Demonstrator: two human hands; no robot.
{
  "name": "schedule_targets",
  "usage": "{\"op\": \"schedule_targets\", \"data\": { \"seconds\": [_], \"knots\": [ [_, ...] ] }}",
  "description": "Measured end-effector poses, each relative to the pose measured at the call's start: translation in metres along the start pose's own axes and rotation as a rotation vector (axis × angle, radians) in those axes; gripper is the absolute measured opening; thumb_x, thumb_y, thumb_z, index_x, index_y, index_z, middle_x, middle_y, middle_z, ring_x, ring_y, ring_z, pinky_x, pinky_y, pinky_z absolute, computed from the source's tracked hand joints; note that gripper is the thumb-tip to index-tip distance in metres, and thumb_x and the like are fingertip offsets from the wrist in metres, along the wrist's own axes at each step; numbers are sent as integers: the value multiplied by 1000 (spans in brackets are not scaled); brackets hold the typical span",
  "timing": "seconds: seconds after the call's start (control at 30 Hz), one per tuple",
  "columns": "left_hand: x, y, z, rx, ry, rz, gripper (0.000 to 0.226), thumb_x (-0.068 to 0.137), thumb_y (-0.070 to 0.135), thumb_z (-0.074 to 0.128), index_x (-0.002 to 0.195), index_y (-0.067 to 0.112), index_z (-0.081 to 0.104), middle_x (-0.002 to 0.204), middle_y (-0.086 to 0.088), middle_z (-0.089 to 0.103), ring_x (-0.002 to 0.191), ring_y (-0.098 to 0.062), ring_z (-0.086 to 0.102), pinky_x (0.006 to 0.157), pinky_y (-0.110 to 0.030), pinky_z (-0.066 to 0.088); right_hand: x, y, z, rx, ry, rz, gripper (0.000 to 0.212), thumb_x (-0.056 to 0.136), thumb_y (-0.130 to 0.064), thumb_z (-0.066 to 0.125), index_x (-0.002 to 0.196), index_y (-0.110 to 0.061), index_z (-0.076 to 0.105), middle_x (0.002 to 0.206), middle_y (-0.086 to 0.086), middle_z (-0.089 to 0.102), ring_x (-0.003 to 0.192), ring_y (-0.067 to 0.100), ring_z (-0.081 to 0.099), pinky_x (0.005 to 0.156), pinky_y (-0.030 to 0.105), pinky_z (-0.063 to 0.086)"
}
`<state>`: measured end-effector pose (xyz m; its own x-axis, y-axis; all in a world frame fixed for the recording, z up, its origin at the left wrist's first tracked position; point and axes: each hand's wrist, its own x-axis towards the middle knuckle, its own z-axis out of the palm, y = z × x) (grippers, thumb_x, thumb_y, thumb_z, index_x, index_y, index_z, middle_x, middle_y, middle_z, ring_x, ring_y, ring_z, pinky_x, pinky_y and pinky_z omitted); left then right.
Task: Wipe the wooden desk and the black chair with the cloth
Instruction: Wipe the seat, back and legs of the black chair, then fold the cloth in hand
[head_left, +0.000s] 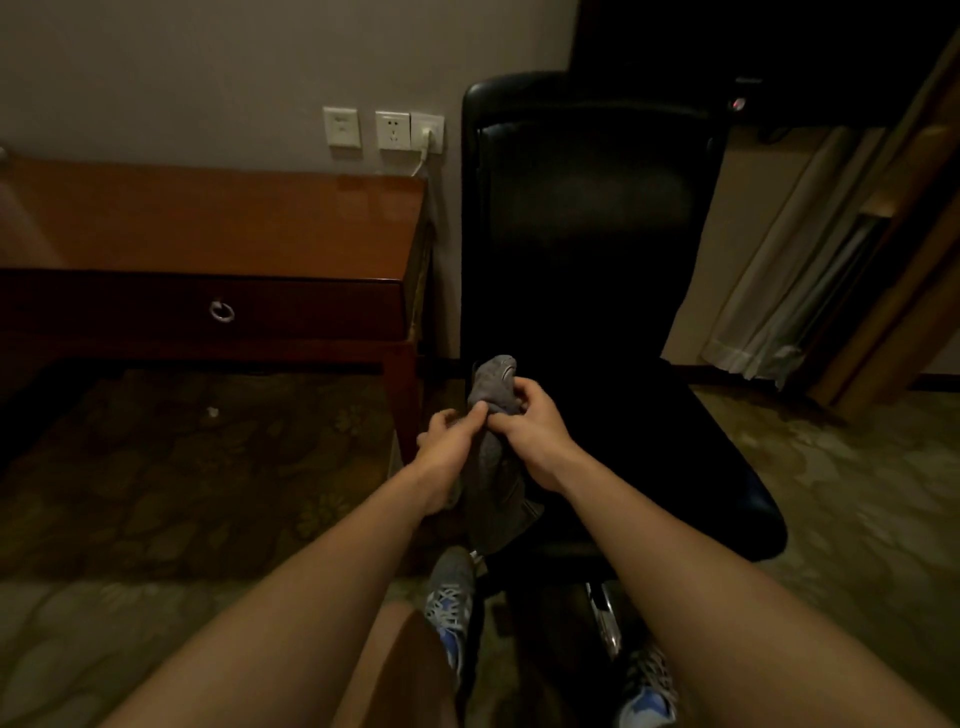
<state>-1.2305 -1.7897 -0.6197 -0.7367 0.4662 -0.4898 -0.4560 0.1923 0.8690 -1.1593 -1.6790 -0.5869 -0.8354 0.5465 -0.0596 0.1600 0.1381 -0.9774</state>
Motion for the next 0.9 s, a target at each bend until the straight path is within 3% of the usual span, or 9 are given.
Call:
{"op": "schedule_targets", "data": {
  "seconds": [0.03, 0.1, 0.13, 0.2, 0.23, 0.33, 0.57, 0.73, 0.9],
  "knots": [
    [-9, -2, 0, 47, 30, -22, 130, 36, 92, 74, 145, 36, 30, 144, -8, 43, 126, -34, 50, 103, -51, 47, -12, -6, -4, 20, 15, -1, 63, 90, -6, 69, 145, -17, 40, 131, 6, 57, 112, 17, 59, 79, 21, 52],
    [-45, 8, 9, 108, 55, -37, 130, 52, 89, 70, 152, 27, 18, 145, -11, 43, 124, -35, 52, 95, -42, 50, -26, -13, -9, 61, 33, 9, 66, 89, -4, 68, 146, -18, 37, 132, 8, 56, 114, 19, 59, 85, 29, 55],
    [-66, 10, 13, 108, 38, -32, 117, 67, 80, 69, 153, 18, 20, 143, -12, 48, 121, -33, 55, 86, -36, 51, -39, -16, -10, 82, 41, 20, 68, 90, -3, 68, 147, -18, 34, 133, 10, 56, 117, 23, 59, 90, 36, 56],
    [-84, 17, 16, 126, -5, 29, 81, 87, 62, 64, 140, 5, 45, 129, -10, 63, 111, -25, 62, 75, -32, 49, -53, -27, -12, 102, 72, 25, 71, 90, -2, 65, 148, -19, 27, 134, 14, 54, 121, 28, 57, 97, 45, 53],
    [-92, 19, 17, 143, -13, 65, 61, 91, 55, 63, 130, 8, 55, 121, -9, 67, 104, -22, 64, 73, -32, 49, -60, -32, -14, 111, 87, 32, 73, 90, -2, 64, 148, -20, 24, 133, 14, 53, 121, 30, 57, 98, 47, 53],
    [-118, 27, 21, 104, 30, 206, 22, 99, 32, 61, 114, 17, 56, 106, -6, 66, 91, -17, 63, 65, -28, 50, -74, -39, -22, 190, 138, 18, 71, 88, -5, 61, 146, -20, 22, 124, 16, 55, 114, 32, 59, 90, 46, 54],
    [-148, 38, 27, 33, 45, 412, 19, 103, 13, 52, 120, 19, 58, 113, -7, 65, 102, -18, 65, 76, -29, 58, -96, -46, -45, 227, 159, -30, 65, 88, -9, 69, 139, -15, 28, 120, 12, 57, 109, 24, 60, 80, 33, 52],
    [-154, 50, 27, 27, 93, 453, 18, 101, 11, 53, 110, 24, 63, 112, -9, 68, 105, -26, 66, 94, -48, 56, -113, -57, -77, -20, 127, -114, 80, 83, -24, 81, 137, -14, 23, 127, 5, 52, 115, 18, 55, 93, 34, 50],
    [-148, 69, 39, 31, 30, 473, 19, 100, 10, 55, 113, 19, 65, 108, -10, 70, 102, -25, 68, 92, -42, 57, -116, -46, -96, -14, 53, -45, 90, 82, -39, 79, 146, -17, 19, 138, 9, 50, 123, 23, 54, 102, 40, 50]
  ]
}}
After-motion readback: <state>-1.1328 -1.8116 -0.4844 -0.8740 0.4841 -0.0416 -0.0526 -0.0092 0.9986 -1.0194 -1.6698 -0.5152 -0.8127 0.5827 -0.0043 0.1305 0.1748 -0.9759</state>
